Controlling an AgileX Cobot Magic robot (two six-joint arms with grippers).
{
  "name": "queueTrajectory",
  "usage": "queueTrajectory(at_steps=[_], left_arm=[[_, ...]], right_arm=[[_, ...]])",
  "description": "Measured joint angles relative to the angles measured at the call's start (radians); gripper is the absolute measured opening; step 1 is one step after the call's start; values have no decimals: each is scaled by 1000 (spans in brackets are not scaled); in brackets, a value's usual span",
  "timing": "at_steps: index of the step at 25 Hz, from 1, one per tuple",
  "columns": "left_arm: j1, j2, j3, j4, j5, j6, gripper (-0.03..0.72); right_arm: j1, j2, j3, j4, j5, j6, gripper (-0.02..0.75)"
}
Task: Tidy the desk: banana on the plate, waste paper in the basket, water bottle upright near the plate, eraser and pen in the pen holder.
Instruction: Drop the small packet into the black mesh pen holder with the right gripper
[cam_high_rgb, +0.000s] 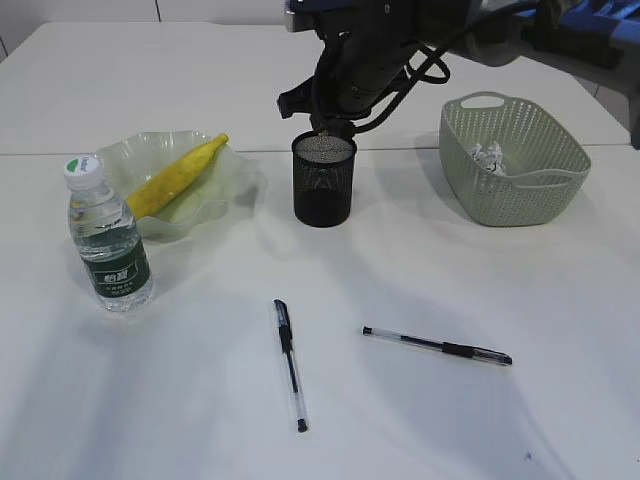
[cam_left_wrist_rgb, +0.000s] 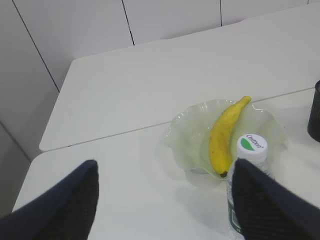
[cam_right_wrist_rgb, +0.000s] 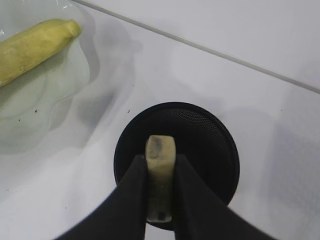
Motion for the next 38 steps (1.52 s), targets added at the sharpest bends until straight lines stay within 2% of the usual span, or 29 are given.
queueTrajectory(at_steps=[7, 38], left_arm=[[0, 0, 0, 0, 0, 0, 591], [0, 0, 0, 0, -4, 0, 591]], right_arm=[[-5, 13, 0, -29, -39, 0, 87], [-27, 64, 0, -29, -75, 0, 88]])
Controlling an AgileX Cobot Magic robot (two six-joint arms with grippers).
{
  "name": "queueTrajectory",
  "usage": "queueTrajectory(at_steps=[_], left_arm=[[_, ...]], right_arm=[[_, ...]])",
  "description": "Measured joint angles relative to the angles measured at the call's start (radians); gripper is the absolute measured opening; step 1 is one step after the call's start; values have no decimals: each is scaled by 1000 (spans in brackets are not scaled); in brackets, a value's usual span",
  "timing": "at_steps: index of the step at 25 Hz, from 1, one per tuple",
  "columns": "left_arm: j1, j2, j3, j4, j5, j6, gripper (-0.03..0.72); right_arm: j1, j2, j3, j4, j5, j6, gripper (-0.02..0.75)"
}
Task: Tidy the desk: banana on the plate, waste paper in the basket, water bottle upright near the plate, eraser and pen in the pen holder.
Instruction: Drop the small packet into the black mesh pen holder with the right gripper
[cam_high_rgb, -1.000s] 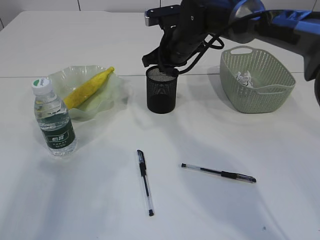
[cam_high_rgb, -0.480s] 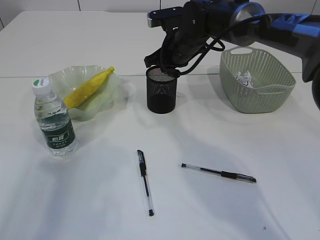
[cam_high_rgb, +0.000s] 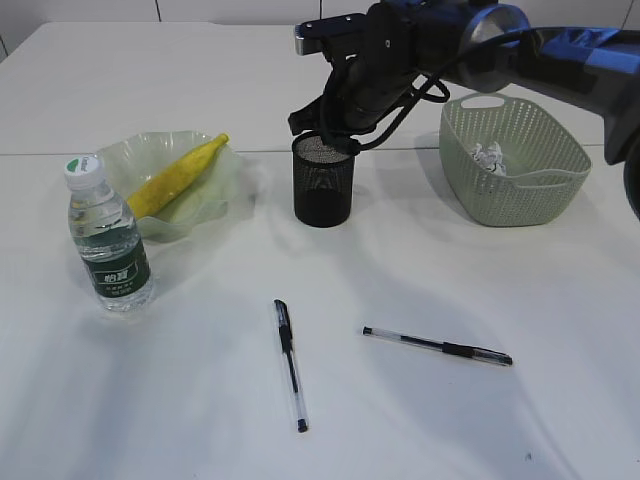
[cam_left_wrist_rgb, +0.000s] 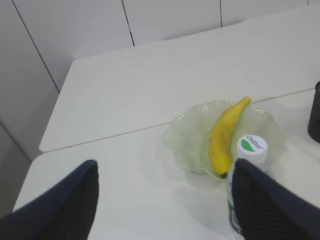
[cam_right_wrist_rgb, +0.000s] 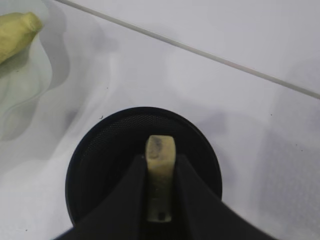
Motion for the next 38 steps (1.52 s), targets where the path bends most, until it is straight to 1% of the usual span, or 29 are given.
queueTrajectory(at_steps=[9, 12, 15, 19, 21, 27, 31, 38], left_arm=[[0, 0, 0, 0, 0, 0, 591], [0, 0, 0, 0, 0, 0, 591], [0, 0, 0, 0, 0, 0, 591], [0, 0, 0, 0, 0, 0, 591], [0, 0, 0, 0, 0, 0, 591], [0, 0, 0, 0, 0, 0, 591], [0, 0, 0, 0, 0, 0, 591], [0, 0, 0, 0, 0, 0, 591]], right_arm=[[0, 0, 0, 0, 0, 0, 97], [0, 0, 0, 0, -2, 0, 111], [0, 0, 0, 0, -4, 0, 139], [-2, 0, 0, 0, -8, 0, 213], [-2, 0, 0, 0, -8, 0, 234], [-2, 0, 0, 0, 0, 0, 244], [-2, 0, -41, 0, 78, 2, 246], [-2, 0, -197, 58, 193, 9, 248]])
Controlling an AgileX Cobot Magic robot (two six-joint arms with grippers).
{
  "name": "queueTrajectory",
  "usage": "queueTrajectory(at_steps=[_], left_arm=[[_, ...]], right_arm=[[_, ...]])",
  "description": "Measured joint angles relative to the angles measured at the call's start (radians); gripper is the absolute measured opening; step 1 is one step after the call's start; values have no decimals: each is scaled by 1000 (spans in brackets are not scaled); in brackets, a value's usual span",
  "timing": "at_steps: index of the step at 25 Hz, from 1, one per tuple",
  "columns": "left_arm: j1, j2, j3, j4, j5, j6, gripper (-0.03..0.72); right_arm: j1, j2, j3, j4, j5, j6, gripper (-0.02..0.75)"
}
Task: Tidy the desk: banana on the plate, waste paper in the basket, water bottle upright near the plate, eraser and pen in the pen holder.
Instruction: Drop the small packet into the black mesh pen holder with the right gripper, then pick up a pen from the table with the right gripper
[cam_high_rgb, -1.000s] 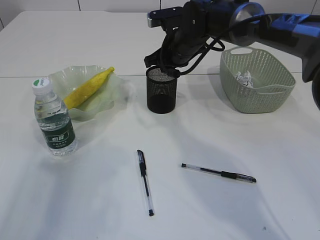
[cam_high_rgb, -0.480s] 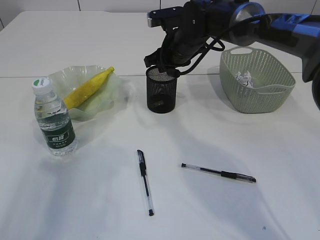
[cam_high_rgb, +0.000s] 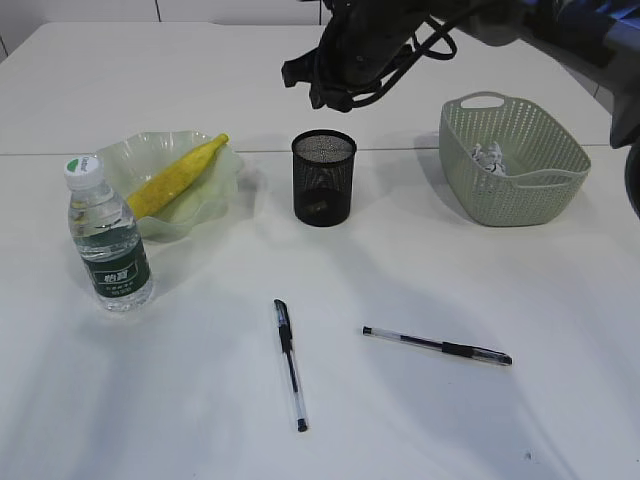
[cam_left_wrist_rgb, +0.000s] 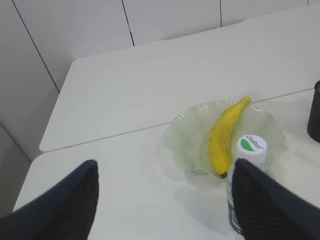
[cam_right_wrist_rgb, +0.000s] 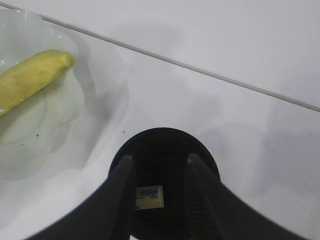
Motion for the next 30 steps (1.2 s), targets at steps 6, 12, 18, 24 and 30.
queueTrajectory(at_steps=[6, 12, 18, 24, 30], left_arm=[[0, 0, 0, -16, 0, 0, 591], [0, 0, 0, -21, 0, 0, 591], [0, 0, 0, -23, 2, 0, 591], [0, 0, 0, -23, 22, 0, 591], [0, 0, 0, -23, 64, 0, 591]], right_arm=[[0, 0, -123, 32, 188, 43, 249], [0, 0, -229, 41, 327, 65, 249], [0, 0, -260, 125, 338, 74, 249], [0, 0, -260, 174, 340, 76, 249], [6, -6, -260, 225, 342, 71, 249]])
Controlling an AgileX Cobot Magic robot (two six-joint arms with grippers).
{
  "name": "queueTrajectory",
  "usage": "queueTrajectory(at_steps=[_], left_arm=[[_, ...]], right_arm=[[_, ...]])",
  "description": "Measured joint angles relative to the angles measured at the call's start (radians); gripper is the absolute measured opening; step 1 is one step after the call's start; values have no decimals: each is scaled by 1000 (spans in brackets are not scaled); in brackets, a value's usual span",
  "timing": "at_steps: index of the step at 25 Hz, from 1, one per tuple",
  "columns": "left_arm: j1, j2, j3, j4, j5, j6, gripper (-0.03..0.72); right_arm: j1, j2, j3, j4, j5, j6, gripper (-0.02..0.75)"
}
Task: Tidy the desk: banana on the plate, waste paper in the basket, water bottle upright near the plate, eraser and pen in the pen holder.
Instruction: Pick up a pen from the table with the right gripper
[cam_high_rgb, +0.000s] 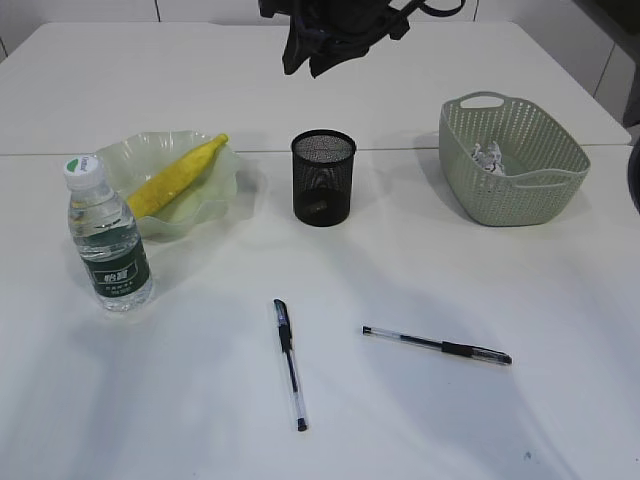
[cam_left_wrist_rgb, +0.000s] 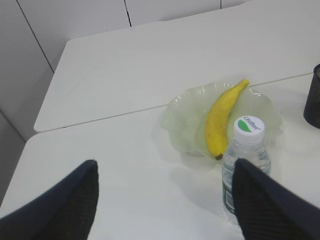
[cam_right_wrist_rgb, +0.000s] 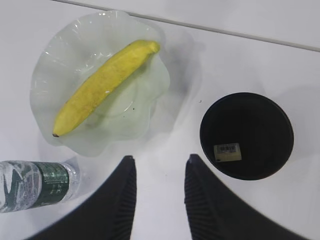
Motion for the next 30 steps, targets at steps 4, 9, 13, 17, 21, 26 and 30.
queueTrajectory(at_steps=[4, 9, 13, 17, 21, 26, 30], left_arm=[[0, 0, 0, 0, 0, 0, 591], [0, 0, 0, -1, 0, 0, 591], [0, 0, 0, -3, 0, 0, 591], [0, 0, -8, -7, -3, 0, 591], [0, 0, -47, -7, -3, 0, 591], [0, 0, -82, -7, -3, 0, 591], [0, 0, -82, -7, -3, 0, 591]], right_arm=[[7, -34, 0, -8, 2, 4, 249], [17, -90, -1, -62, 4, 38, 249], [31, -121, -1, -99, 5, 48, 249], [72, -151, -1, -216, 7, 41, 249], [99, -201, 38, -270, 7, 34, 249], [102, -269, 137, -341, 7, 34, 249], [102, -347, 260, -386, 7, 34, 249]])
